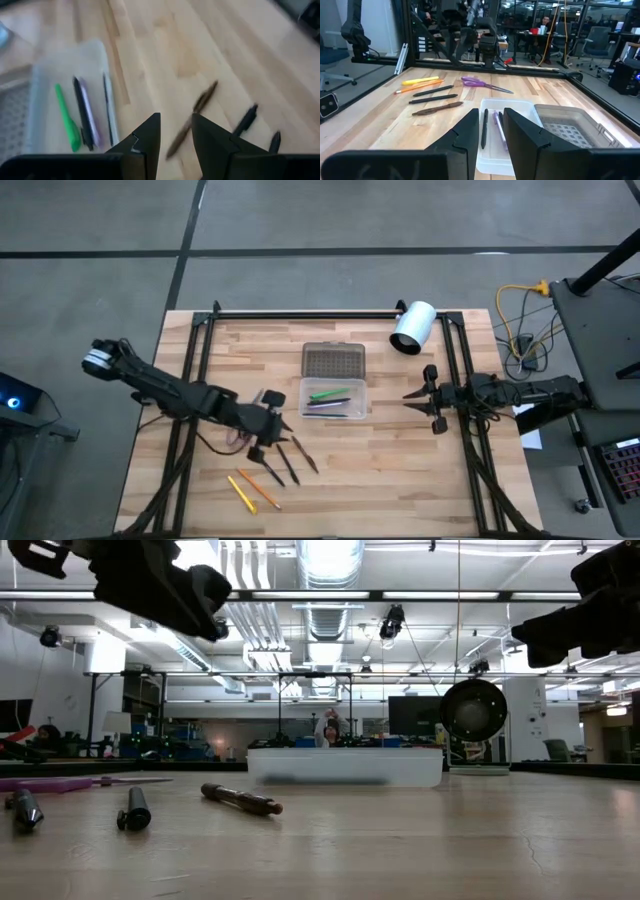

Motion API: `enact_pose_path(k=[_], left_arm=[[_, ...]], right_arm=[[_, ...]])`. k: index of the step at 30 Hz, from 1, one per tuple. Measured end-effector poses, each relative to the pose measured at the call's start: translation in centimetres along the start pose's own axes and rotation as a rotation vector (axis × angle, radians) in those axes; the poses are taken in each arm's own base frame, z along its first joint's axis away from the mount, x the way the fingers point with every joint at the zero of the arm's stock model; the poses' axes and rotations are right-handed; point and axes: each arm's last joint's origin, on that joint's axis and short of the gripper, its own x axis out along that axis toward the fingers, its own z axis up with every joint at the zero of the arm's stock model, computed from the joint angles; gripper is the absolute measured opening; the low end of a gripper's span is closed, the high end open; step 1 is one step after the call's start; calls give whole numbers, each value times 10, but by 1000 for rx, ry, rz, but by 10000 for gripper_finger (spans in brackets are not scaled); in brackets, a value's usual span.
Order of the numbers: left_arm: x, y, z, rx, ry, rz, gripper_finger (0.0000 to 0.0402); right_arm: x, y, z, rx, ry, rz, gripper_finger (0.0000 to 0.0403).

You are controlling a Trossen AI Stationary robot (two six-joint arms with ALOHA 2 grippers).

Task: Pick & place school supplies into a supply box
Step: Put the brown pen into the white and black supply box

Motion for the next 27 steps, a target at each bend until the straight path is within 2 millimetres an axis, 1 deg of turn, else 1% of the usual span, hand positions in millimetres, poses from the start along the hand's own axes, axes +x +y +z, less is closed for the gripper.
enact_pose_path(k=[4, 7, 10, 16, 27], left_arm=[[13, -1, 13, 17, 123, -12, 96], [22, -1, 18, 59, 206, -22, 96], [28, -2, 21, 127, 236, -32, 96], [31, -3, 18, 270, 254, -54, 96], [32, 4, 14, 408, 298, -74, 96]], right_arm=[[0, 0, 0, 0, 0, 0, 84], [0, 0, 0, 0, -1, -1, 79], [0, 0, 0, 0, -1, -2, 73], [0, 0, 0, 0, -1, -1, 69], [0, 0, 0, 0, -2, -1, 84]])
